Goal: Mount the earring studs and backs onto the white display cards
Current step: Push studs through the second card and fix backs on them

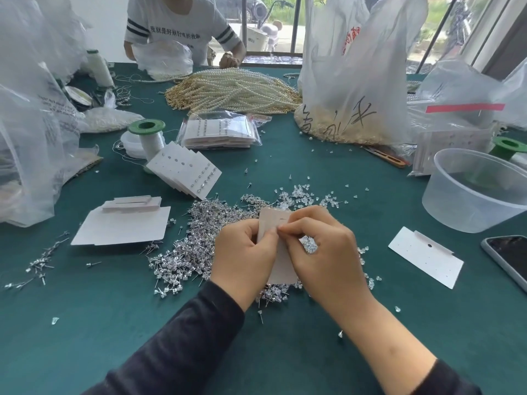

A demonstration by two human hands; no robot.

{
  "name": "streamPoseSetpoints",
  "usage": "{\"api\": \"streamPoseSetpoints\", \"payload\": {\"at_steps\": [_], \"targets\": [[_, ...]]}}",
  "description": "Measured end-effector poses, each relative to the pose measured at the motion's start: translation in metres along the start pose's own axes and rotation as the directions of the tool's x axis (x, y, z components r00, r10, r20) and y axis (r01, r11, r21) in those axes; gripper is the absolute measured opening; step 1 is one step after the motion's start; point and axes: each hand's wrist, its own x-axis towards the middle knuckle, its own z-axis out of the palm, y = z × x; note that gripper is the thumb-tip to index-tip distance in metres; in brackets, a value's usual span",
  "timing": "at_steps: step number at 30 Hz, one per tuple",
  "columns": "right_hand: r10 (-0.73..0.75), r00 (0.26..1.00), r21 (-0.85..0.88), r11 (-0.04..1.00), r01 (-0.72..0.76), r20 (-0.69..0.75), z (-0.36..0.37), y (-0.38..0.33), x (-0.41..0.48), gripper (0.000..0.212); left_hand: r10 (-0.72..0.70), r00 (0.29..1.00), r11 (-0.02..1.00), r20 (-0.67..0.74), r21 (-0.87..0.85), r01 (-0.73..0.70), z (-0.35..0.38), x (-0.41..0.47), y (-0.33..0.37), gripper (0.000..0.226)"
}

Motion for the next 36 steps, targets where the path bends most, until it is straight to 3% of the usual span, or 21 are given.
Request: {"api": "streamPoseSetpoints", "payload": {"at_steps": [4, 11, 19, 36], "targets": [[-0.026, 0.999, -0.014, 1.0, 0.025, -0.025, -0.0021, -0.0011, 0.0004, 0.004, -0.077, 0.996, 0.989, -0.043, -0.126, 0.071, 0.0024, 0.0018, 0.0001, 0.042], [-0.039, 0.997, -0.03, 0.999, 0.037, -0.063, 0.0015, -0.0045, -0.0009, 0.005, 0.069, 0.993, 0.994, -0.092, 0.087, -0.061, 0.003, -0.0032, 0.0031, 0.034], [-0.03, 0.996, -0.036, 0.999, 0.027, -0.085, 0.0028, -0.0054, -0.0012, 0.006, 0.081, 0.99, 0.992, -0.112, 0.101, -0.07, 0.0032, -0.0031, 0.0043, 0.027], [-0.038, 0.999, -0.072, 0.997, 0.039, 0.02, 0.0034, -0.0045, -0.0028, 0.006, 0.153, 0.984, 0.971, -0.091, 0.201, -0.132, 0.0013, -0.0005, 0.0001, 0.031]]}}
